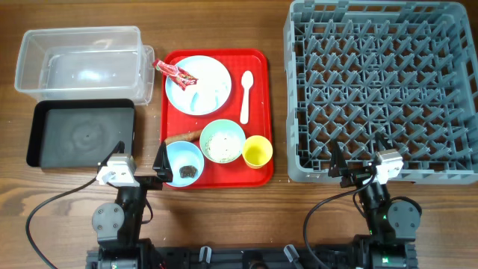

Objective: Sort waste into correct bins and load items into the dishwasher rack
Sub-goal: 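Raise both grippers from rest toward the red tray and rack, then grasp the red candy wrapper and tissue on the plate with left gripper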

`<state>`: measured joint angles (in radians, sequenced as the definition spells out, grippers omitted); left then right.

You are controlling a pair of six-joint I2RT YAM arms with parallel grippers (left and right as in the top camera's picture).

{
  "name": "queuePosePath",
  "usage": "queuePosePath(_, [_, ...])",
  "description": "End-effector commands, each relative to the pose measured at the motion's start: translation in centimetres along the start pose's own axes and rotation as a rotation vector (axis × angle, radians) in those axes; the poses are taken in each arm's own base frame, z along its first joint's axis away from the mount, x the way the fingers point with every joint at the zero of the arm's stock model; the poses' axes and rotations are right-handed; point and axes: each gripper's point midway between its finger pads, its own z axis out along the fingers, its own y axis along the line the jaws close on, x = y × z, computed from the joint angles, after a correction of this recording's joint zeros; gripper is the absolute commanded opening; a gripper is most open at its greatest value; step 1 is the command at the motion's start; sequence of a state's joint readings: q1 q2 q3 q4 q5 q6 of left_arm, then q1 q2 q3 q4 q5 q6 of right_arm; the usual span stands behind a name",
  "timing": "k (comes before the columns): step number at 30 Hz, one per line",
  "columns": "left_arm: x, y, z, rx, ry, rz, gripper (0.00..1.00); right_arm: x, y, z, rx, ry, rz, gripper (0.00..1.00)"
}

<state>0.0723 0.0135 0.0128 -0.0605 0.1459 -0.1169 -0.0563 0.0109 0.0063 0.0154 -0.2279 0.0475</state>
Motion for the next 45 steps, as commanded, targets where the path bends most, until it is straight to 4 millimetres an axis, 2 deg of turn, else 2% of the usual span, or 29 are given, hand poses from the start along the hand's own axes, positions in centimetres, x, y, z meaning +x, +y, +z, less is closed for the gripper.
queuePosePath(1, [0.2, 0.2, 0.0, -0.011, -0.001, 0.004, 1.00, -0.1, -0.2, 0.0, 0.012, -0.005, -0.015, 1.00])
queuePosePath(7, [0.1, 0.2, 0.0, -0.009, -0.004, 0.004, 1.00, -0.3, -0.4, 0.0, 0.020, -0.013, -0.024, 1.00])
queuePosePath(11, [0.2, -1.9, -0.1, 0.113, 0.006, 0.000, 1.00, -0.2, -0.2, 0.0, 0.013, -0.011, 0.018, 1.00])
queuePosePath(15, [-0.6, -3.2, -0.3, 0.184, -0.019, -0.002, 1.00, -1.7, 0.5, -0.1, -0.028, -0.067, 0.025, 1.00])
queuePosePath(22, [-4.1, -3.9, -0.6, 0.217, -0.133, -0.087, 1.00, -7.1, 1.2, -1.1, -0.056, -0.234, 0.006, 1.00])
queuePosePath(29, [-8.8, -4.9, -0.3, 0.225, -0.129, -0.085, 1.00, -12.9, 2.2, -1.8, -0.094, -0.294, -0.026, 1.00])
queuePosePath(32, [-11.0, -6.0, 1.3, 0.263, -0.047, -0.098, 1.00, -15.0, 3.3, -1.1, -0.158, -0.267, -0.032, 1.00])
queuePosePath(34, [-12.1, -6.6, 3.9, 0.281, 0.080, -0.128, 1.00, -16.3, 4.2, 0.5, -0.224, -0.200, -0.056, 1.00])
queuePosePath(36, [-12.4, -6.3, 6.0, 0.252, 0.188, -0.161, 1.00, -16.9, 4.4, 2.0, -0.254, -0.123, -0.033, 1.00])
queuePosePath(40, [-12.4, -6.0, 10.7, 0.204, 0.409, -0.222, 1.00, -16.9, 4.1, 5.3, -0.276, 0.082, 0.025, 1.00])
queuePosePath(45, [-10.7, -8.1, 16.0, 0.208, 0.624, -0.158, 1.00, -15.1, 3.4, 8.1, -0.273, 0.353, 0.060, 1.00])
